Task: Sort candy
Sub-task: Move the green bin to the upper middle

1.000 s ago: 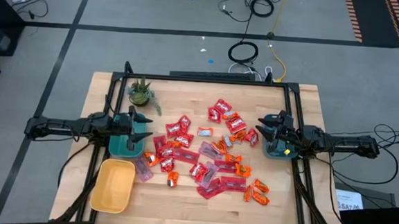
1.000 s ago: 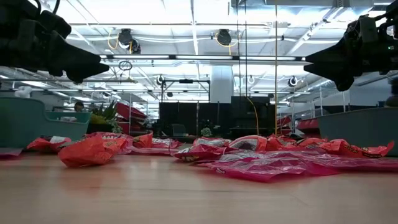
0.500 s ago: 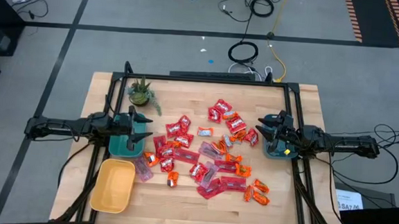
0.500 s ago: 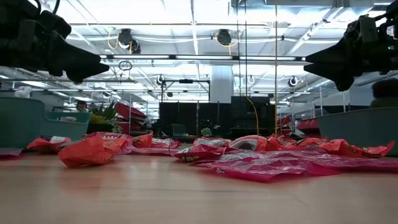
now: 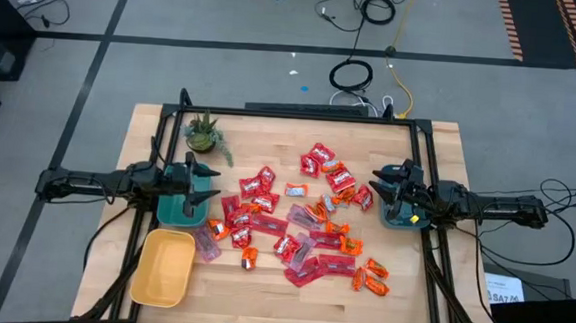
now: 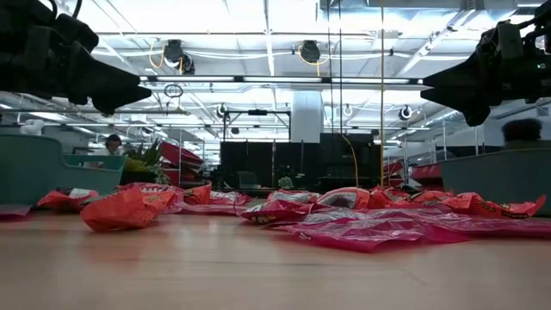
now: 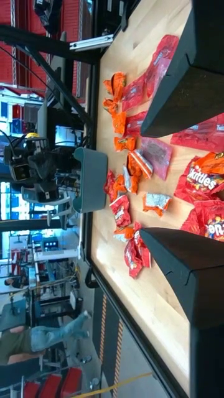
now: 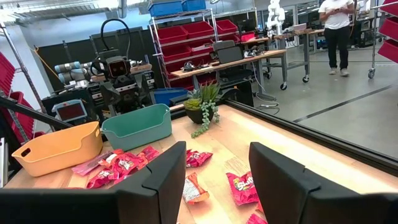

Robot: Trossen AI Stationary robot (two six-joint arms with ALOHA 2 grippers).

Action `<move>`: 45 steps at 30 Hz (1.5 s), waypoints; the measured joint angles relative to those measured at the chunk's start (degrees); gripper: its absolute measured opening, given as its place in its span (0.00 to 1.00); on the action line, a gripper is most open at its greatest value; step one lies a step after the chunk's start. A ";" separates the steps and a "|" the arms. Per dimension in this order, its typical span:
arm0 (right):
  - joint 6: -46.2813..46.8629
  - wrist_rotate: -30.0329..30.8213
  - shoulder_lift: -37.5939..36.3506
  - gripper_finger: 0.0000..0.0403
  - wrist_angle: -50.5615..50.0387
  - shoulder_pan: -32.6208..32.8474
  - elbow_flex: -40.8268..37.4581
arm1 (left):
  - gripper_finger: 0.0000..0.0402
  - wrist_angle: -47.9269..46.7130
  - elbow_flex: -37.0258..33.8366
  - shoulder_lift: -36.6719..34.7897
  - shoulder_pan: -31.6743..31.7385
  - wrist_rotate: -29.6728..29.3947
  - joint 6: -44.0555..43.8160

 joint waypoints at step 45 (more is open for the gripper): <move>-0.01 0.00 0.00 0.42 -0.01 -0.01 0.00 | 0.65 -14.01 21.45 18.94 0.02 -19.15 -21.34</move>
